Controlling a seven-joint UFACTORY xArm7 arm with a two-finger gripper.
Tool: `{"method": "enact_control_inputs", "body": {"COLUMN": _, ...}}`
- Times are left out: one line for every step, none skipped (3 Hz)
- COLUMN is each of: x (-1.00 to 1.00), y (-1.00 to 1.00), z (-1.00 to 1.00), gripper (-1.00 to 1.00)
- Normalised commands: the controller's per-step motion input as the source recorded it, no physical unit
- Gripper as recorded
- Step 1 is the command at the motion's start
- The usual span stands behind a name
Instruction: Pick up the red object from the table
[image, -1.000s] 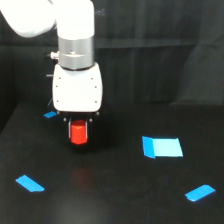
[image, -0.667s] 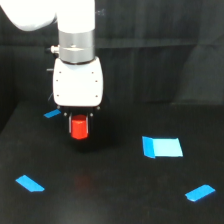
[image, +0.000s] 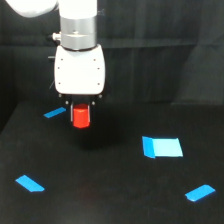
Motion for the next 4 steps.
{"method": "enact_control_inputs", "body": {"x": 0.17, "y": 0.0, "z": 0.86, "gripper": -1.0}}
{"method": "enact_control_inputs", "body": {"x": 0.07, "y": -0.02, "z": 0.53, "gripper": -0.99}}
{"method": "enact_control_inputs", "body": {"x": 0.01, "y": 0.03, "z": 0.29, "gripper": -0.99}}
{"method": "enact_control_inputs", "body": {"x": 0.02, "y": 0.04, "z": 0.37, "gripper": -1.0}}
